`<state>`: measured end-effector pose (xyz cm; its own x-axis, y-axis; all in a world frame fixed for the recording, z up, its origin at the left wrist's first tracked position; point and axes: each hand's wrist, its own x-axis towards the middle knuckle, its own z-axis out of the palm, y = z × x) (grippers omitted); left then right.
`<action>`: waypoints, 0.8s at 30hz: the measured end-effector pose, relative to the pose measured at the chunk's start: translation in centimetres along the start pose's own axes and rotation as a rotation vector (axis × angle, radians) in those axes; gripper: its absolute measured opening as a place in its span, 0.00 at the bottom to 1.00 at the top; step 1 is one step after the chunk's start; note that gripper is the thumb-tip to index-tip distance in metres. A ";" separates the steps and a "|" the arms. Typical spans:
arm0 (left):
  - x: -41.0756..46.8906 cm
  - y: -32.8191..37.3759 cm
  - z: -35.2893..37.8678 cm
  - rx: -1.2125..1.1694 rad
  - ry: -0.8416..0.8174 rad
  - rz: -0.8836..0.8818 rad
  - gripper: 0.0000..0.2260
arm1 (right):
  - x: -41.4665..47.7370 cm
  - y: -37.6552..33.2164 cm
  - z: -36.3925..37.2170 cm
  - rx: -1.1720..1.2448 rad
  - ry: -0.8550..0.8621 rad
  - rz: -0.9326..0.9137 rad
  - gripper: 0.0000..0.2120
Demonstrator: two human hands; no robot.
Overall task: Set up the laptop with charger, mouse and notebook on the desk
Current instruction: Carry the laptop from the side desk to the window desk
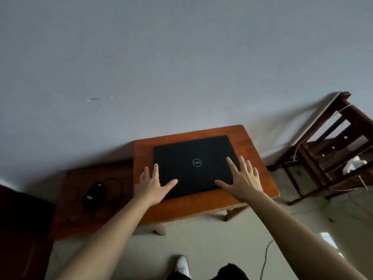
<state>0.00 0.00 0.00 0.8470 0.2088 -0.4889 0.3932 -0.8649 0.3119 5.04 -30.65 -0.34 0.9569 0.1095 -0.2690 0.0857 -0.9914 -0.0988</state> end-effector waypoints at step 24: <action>15.9 4.0 5.7 -0.467 0.215 -0.715 0.60 | 18.8 2.7 4.7 0.504 -0.279 0.543 0.66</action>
<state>13.01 -2.71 -11.19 0.3727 0.7508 -0.5454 0.9213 -0.2290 0.3144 22.02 -30.95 -10.14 0.7183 -0.3000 -0.6278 -0.5731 -0.7667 -0.2893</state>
